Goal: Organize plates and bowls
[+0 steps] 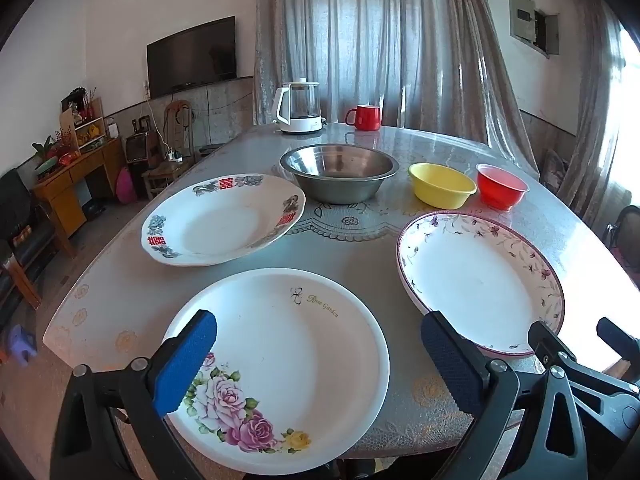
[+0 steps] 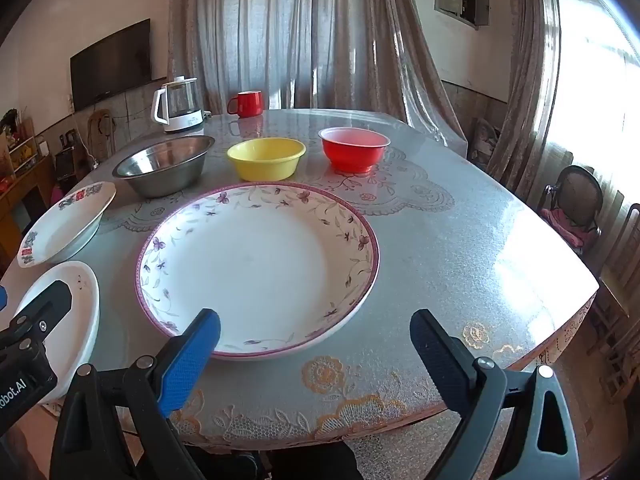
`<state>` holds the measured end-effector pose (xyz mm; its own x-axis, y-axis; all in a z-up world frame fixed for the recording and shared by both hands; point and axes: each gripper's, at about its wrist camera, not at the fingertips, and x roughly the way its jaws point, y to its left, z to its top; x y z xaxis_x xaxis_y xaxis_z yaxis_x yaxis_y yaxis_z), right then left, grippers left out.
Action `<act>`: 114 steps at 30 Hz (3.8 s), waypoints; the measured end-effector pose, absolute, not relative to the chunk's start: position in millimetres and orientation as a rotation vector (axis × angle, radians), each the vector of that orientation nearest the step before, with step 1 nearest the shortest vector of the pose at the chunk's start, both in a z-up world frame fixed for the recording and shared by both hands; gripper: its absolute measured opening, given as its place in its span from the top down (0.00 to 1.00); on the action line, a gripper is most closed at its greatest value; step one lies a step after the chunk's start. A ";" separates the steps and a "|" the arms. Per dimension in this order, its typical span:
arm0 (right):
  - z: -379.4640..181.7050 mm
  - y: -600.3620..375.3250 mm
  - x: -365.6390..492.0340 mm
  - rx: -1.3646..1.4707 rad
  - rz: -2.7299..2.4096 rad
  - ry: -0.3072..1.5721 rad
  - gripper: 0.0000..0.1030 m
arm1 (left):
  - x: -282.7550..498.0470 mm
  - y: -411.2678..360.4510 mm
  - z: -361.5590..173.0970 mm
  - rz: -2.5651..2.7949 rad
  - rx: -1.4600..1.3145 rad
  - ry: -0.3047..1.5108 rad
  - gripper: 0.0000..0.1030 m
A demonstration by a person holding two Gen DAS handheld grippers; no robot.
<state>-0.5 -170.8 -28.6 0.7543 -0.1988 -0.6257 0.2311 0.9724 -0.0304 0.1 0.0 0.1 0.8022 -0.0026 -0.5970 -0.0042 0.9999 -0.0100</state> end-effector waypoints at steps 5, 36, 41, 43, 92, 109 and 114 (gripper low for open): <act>-26.2 -171.8 -1.2 0.059 -0.234 0.673 0.05 | -0.7 0.7 1.7 0.001 -0.016 0.646 0.00; -24.8 -162.6 -3.4 0.044 -0.188 0.668 0.05 | -4.5 10.7 0.9 0.012 -0.034 0.660 0.00; -24.2 -161.9 -4.1 0.041 -0.188 0.666 0.05 | -4.6 11.3 1.0 0.012 -0.032 0.660 0.00; -24.1 -162.3 -4.0 0.043 -0.188 0.666 0.05 | -4.9 11.7 0.9 0.012 -0.031 0.661 0.00; -28.5 -245.0 20.8 0.308 -0.100 0.701 0.19 | 31.4 -10.1 6.4 -0.231 -0.064 0.766 0.00; -55.2 -273.6 50.0 0.378 -0.079 0.800 0.60 | 104.8 -37.4 -0.1 -0.395 0.000 0.935 0.43; -53.1 -275.3 57.1 0.369 -0.059 0.802 0.62 | 122.7 -48.8 -9.6 -0.423 0.035 0.990 0.67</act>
